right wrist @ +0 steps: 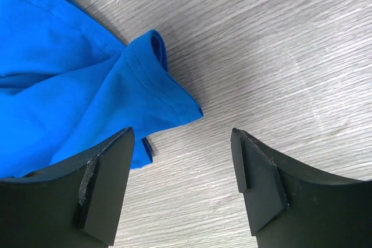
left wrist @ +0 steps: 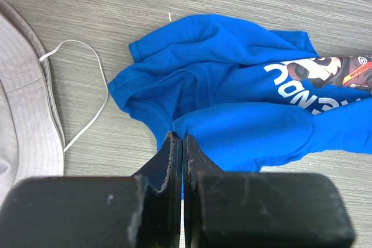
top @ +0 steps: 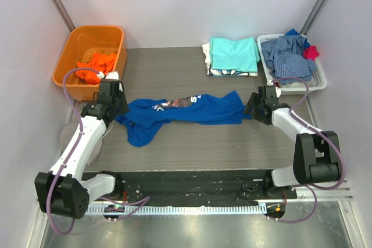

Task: Fold and stack the t-shirts
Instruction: Flatten the tshirt out

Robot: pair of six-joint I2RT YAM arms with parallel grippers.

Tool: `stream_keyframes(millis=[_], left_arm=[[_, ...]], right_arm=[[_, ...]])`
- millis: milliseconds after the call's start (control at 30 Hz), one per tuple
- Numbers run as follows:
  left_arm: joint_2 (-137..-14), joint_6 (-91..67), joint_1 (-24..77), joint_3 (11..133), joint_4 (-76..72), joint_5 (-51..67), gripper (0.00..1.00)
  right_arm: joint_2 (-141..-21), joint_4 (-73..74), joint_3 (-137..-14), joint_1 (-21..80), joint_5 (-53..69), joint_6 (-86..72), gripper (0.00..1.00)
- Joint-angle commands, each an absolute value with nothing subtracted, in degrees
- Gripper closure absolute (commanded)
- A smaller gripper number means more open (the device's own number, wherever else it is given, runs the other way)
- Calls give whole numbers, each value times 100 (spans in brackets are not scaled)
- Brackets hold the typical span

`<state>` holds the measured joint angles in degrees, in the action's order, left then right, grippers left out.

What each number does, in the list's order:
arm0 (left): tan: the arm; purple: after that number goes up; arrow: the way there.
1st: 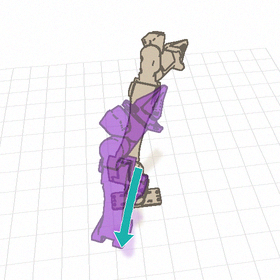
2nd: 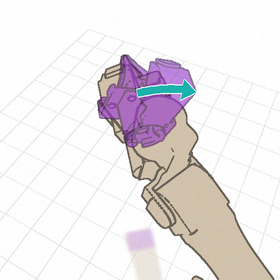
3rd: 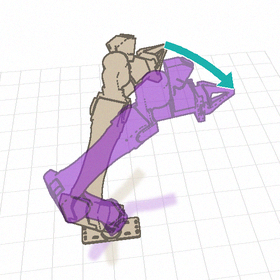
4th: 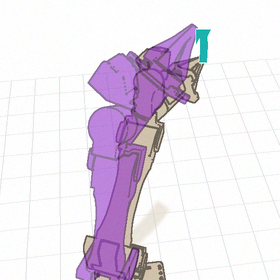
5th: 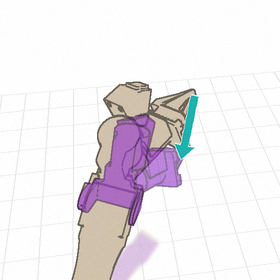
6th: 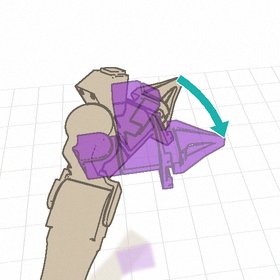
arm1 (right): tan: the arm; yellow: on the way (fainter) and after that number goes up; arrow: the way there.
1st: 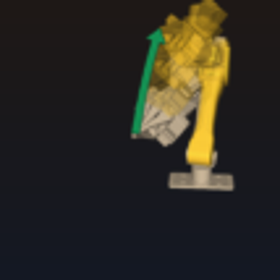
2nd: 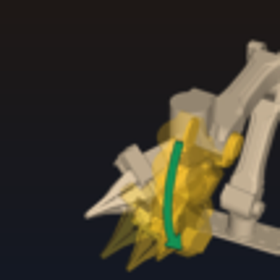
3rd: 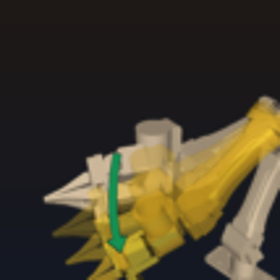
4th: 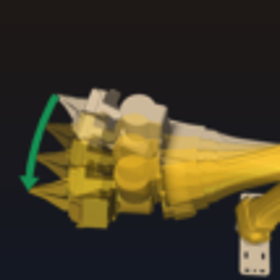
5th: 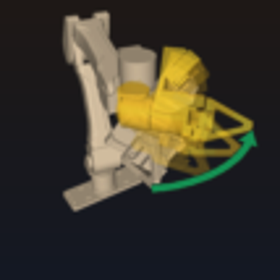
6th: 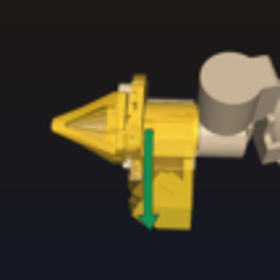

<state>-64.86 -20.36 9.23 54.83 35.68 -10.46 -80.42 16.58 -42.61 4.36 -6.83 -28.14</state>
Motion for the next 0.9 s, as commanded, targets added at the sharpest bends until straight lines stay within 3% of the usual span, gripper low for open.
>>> stream_keyframes(millis=[0,667,867], left_arm=[[-6346,-2013,870,5528,3516,-967,100],[-6293,-1986,870,5449,3568,-984,100],[-6267,-1986,870,5432,3586,-967,100]], right_arm=[[-8050,1740,-4499,413,-879,-2725,25],[-9140,1134,-4843,308,-1055,-2681,26],[-9395,871,-4790,299,-809,-2611,33]])
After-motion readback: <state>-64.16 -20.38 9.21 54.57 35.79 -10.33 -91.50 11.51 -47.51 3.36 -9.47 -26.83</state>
